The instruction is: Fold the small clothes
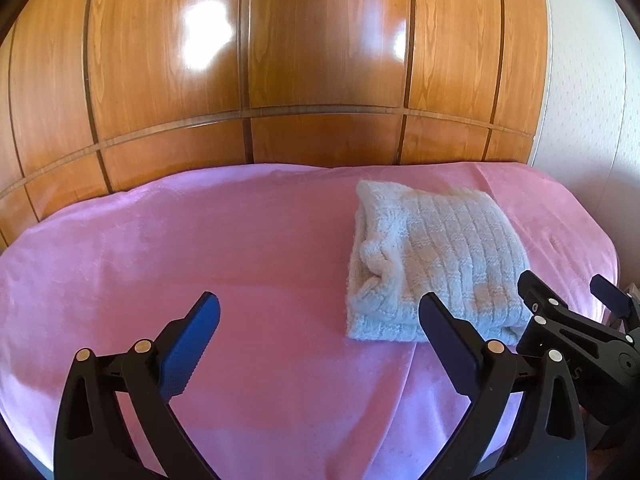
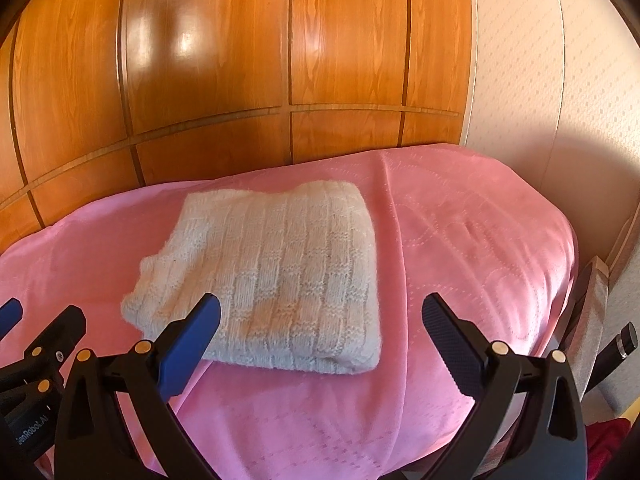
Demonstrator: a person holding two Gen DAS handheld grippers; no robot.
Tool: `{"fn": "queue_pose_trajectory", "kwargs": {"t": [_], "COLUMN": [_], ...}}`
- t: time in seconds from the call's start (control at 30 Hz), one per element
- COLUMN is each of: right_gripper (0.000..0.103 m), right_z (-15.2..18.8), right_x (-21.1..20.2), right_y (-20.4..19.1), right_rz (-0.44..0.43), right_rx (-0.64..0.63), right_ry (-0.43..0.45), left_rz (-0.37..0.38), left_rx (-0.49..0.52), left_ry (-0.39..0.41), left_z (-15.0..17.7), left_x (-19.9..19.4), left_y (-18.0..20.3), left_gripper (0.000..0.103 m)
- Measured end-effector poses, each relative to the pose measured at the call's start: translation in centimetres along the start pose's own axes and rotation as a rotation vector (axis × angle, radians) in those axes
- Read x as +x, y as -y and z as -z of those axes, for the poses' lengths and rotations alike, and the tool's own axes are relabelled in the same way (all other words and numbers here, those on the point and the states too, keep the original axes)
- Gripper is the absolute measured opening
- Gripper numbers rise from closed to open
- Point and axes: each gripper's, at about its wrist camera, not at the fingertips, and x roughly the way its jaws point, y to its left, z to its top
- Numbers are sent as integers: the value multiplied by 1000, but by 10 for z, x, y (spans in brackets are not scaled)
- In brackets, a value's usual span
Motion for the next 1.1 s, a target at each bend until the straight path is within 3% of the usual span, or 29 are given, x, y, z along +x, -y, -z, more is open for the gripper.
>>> {"fn": "queue_pose_trajectory", "kwargs": {"t": [1.1], "right_gripper": [101], "right_z": [-3], "right_x": [0], "right_y": [4], "right_rz": [-17], "right_rx": [20], "right_ry": [7], "left_rz": [1], "left_rx": [-2], "left_ry": [31], "left_z": [-3], "left_x": [-9], "left_y": [-1], "left_gripper": [99]}}
